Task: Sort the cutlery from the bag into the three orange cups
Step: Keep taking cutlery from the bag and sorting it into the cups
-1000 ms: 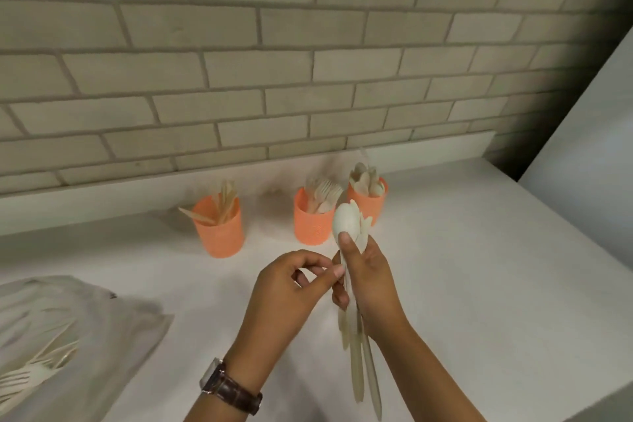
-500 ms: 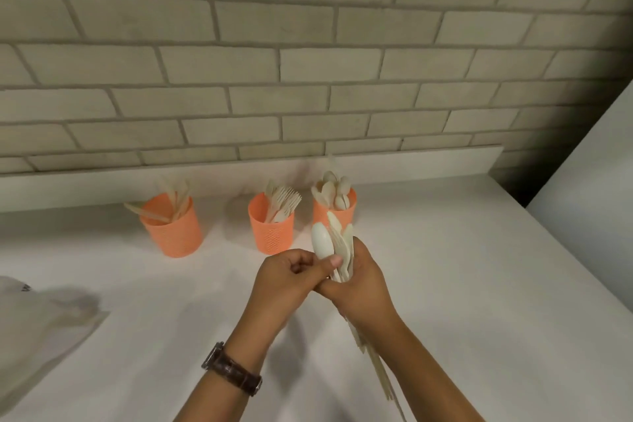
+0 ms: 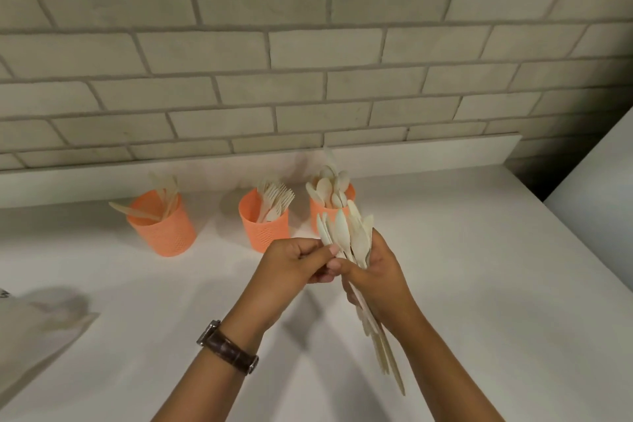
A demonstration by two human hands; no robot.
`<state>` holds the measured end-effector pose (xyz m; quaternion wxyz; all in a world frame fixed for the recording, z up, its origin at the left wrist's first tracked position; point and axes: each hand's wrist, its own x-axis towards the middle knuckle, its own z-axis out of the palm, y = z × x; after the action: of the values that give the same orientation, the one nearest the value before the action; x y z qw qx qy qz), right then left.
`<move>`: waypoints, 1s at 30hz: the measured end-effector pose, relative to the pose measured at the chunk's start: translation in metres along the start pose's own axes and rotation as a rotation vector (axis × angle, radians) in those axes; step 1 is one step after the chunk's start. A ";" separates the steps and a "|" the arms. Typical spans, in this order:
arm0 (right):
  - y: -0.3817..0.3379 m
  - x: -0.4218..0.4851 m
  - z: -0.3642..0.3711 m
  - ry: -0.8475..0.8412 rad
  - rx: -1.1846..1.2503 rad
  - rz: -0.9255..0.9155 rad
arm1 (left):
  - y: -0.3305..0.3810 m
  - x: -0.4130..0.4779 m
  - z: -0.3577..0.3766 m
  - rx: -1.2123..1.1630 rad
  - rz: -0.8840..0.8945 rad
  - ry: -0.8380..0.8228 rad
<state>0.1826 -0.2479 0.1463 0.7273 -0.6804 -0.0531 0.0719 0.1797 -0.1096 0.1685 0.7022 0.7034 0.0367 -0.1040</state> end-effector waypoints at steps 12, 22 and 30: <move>-0.002 0.002 -0.018 0.005 0.006 -0.039 | 0.012 0.015 0.010 -0.034 -0.049 -0.050; -0.005 0.000 -0.017 0.019 0.005 -0.007 | 0.012 0.012 0.018 -0.125 -0.080 -0.077; 0.002 -0.001 -0.018 0.066 0.018 0.022 | 0.012 0.012 0.019 -0.042 0.038 -0.075</move>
<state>0.1847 -0.2656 0.1435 0.7339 -0.6764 -0.0209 0.0582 0.1921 -0.1301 0.1776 0.7197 0.6845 -0.0009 -0.1163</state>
